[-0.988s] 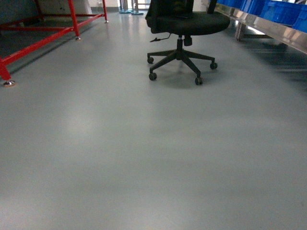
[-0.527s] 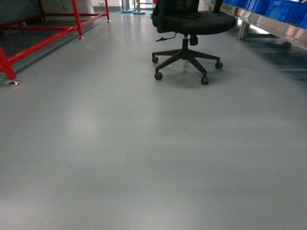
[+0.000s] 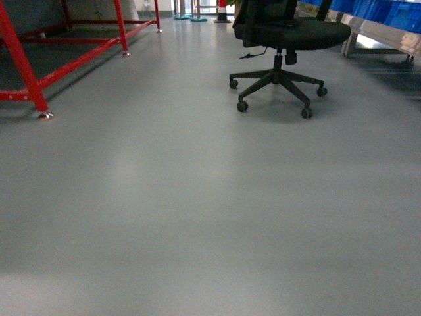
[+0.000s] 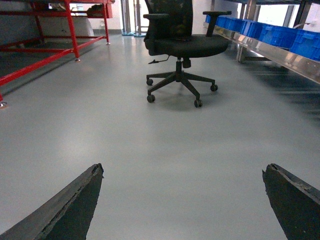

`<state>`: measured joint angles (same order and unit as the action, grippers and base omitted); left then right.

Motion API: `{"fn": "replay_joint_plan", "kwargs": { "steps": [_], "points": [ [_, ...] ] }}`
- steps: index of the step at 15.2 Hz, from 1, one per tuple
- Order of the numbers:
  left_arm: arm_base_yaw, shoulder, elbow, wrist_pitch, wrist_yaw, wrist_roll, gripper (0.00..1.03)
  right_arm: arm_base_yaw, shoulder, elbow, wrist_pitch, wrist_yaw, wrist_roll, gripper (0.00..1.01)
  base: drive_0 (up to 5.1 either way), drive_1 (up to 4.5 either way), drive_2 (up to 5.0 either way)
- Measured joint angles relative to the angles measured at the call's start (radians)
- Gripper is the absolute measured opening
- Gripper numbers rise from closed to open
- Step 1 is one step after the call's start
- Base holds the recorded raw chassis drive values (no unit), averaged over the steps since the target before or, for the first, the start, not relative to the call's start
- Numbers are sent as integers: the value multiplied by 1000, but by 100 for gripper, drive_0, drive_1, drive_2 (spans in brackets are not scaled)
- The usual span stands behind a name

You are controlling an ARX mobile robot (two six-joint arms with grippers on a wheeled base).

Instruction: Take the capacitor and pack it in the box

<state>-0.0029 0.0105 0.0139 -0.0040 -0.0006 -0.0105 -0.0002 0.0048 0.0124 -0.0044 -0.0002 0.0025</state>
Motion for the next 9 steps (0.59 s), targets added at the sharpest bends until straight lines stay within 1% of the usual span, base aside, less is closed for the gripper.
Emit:
{"fn": "replay_joint_plan", "kwargs": {
  "steps": [9],
  "points": [
    [0,0,0,-1,2,0,44,0,0,0,-2,0,0,98,-501,244,244]
  ]
}}
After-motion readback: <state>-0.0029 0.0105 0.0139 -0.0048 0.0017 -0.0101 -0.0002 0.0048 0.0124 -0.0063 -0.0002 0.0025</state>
